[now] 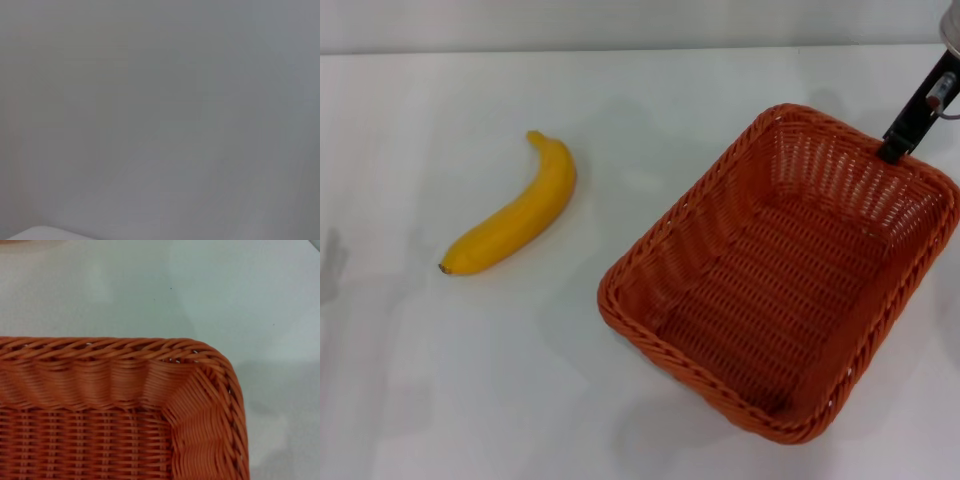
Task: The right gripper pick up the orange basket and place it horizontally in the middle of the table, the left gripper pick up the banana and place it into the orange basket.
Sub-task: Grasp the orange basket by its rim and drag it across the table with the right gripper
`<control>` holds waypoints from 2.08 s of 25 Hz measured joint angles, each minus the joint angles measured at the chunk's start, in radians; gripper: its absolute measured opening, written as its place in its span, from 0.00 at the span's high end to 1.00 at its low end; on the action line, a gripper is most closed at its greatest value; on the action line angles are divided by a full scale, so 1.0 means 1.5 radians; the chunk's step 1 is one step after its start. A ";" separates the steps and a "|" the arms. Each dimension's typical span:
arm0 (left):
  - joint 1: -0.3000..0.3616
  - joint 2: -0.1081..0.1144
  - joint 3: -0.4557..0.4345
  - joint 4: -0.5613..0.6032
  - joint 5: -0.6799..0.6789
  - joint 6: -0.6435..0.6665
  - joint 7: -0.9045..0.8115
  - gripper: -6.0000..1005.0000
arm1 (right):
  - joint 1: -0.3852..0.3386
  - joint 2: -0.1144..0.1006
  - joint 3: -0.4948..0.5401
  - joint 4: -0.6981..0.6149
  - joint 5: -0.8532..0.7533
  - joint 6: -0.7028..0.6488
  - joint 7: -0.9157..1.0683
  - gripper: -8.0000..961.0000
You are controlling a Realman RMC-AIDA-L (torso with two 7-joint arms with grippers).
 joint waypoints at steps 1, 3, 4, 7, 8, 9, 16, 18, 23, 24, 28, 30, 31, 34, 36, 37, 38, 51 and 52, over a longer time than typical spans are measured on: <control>-0.001 0.000 0.000 0.000 0.000 0.000 0.000 0.14 | 0.000 0.000 -0.002 0.000 0.001 0.001 -0.001 0.87; -0.003 0.000 0.000 0.000 0.000 0.000 0.000 0.14 | 0.000 0.002 -0.007 0.002 0.004 0.003 -0.001 0.84; -0.004 0.000 0.000 0.000 0.000 -0.001 0.000 0.14 | 0.000 0.002 -0.011 0.003 0.004 0.004 -0.002 0.83; -0.006 0.000 0.000 0.000 0.000 -0.003 0.002 0.14 | 0.000 0.005 -0.029 0.007 0.008 0.010 -0.002 0.78; -0.006 0.000 0.000 0.000 0.000 -0.003 0.003 0.14 | 0.000 0.006 -0.032 0.008 0.009 0.011 -0.002 0.77; -0.006 0.000 0.000 0.000 0.000 -0.003 0.003 0.14 | 0.000 0.007 -0.033 0.009 0.010 0.013 -0.002 0.75; -0.007 0.000 0.000 0.000 -0.007 -0.003 0.003 0.14 | -0.004 0.007 -0.034 0.017 0.018 0.024 -0.002 0.55; -0.007 0.000 0.000 0.000 -0.008 -0.003 0.003 0.14 | -0.005 0.007 -0.035 0.014 0.018 0.024 -0.002 0.47; -0.007 0.000 0.000 0.000 -0.009 -0.003 0.003 0.14 | -0.006 0.006 -0.035 0.008 0.018 0.024 -0.001 0.48; -0.006 0.000 0.000 0.000 -0.009 -0.003 0.003 0.14 | -0.006 0.006 -0.035 0.007 0.017 0.024 -0.001 0.48; -0.006 0.000 0.000 0.000 -0.009 -0.004 0.003 0.14 | -0.007 0.006 -0.038 0.000 0.018 0.027 -0.001 0.48; -0.006 0.000 0.000 0.000 -0.010 -0.005 0.004 0.14 | -0.007 0.006 -0.041 0.000 0.018 0.029 -0.001 0.48; -0.005 0.000 0.000 0.000 -0.010 -0.005 0.004 0.14 | -0.007 0.007 -0.044 0.005 0.019 0.035 -0.001 0.48; -0.006 0.000 0.000 0.000 -0.010 -0.005 0.004 0.14 | -0.006 0.010 -0.060 0.031 0.023 0.058 -0.001 0.48; -0.006 0.000 0.000 0.000 -0.010 -0.005 0.004 0.14 | -0.002 0.011 -0.081 0.059 0.037 0.079 -0.001 0.48; -0.007 0.000 0.000 0.000 -0.010 -0.005 0.004 0.14 | 0.001 0.011 -0.089 0.071 0.046 0.087 -0.001 0.48; -0.007 0.000 0.000 0.000 -0.010 -0.005 0.004 0.14 | 0.004 0.011 -0.093 0.081 0.054 0.091 -0.001 0.48; -0.008 0.000 0.000 -0.001 -0.010 -0.005 0.004 0.14 | 0.012 0.007 -0.092 0.103 0.062 0.101 0.001 0.61; -0.008 0.000 0.000 -0.001 -0.010 -0.005 0.005 0.14 | 0.013 0.006 -0.091 0.103 0.062 0.097 0.002 0.65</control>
